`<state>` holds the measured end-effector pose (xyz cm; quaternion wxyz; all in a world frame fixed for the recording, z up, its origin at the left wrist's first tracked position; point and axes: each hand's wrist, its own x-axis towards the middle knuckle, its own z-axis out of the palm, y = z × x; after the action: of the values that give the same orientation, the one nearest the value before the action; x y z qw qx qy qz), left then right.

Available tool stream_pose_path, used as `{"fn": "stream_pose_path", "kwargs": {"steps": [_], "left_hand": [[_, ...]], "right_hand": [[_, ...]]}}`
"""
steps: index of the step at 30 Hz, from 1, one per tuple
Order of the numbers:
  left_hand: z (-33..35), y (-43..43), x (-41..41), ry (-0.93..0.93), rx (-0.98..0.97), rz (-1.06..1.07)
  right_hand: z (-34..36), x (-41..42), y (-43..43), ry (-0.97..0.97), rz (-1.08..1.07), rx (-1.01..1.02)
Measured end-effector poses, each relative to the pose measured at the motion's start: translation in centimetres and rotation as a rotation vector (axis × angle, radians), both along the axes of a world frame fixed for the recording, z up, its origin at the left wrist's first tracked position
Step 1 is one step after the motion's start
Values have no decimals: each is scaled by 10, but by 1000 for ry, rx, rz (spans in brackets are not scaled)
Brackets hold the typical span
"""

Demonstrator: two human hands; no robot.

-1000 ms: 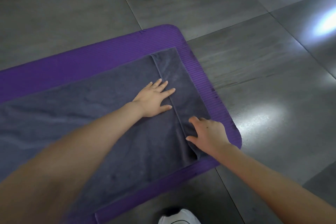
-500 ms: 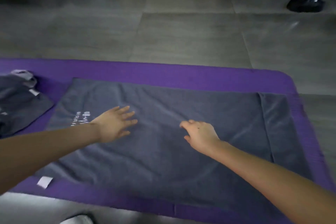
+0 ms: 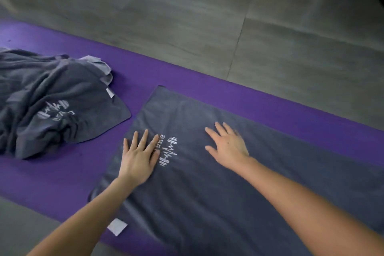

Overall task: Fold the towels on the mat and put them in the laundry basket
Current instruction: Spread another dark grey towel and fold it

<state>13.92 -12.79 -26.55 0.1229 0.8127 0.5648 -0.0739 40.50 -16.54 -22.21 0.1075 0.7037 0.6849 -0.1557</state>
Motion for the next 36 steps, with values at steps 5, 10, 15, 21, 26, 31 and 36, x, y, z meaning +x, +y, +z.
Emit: {"fn": "stream_pose_path", "kwargs": {"steps": [5, 10, 15, 21, 26, 31, 36], "left_hand": [[-13, 15, -12, -16, -13, -56], [-2, -5, -44, -241, 88, 123], [15, -58, -98, -238, 143, 551], [18, -76, -122, -361, -130, 750], [31, -74, -135, -383, -87, 829], [32, -66, -131, -303, -214, 724], [41, -47, -120, -444, -203, 711]], "right_hand": [[-30, 2, 15, -68, -115, -142], [-24, -19, 4, -134, -71, 17], [-27, -68, -27, -46, 13, 154], [-35, -118, -68, 16, 141, 169], [-38, -123, -93, -25, 174, 104], [-37, -123, -95, -1, 175, 67], [-33, -132, -97, 108, 132, 124]]}}
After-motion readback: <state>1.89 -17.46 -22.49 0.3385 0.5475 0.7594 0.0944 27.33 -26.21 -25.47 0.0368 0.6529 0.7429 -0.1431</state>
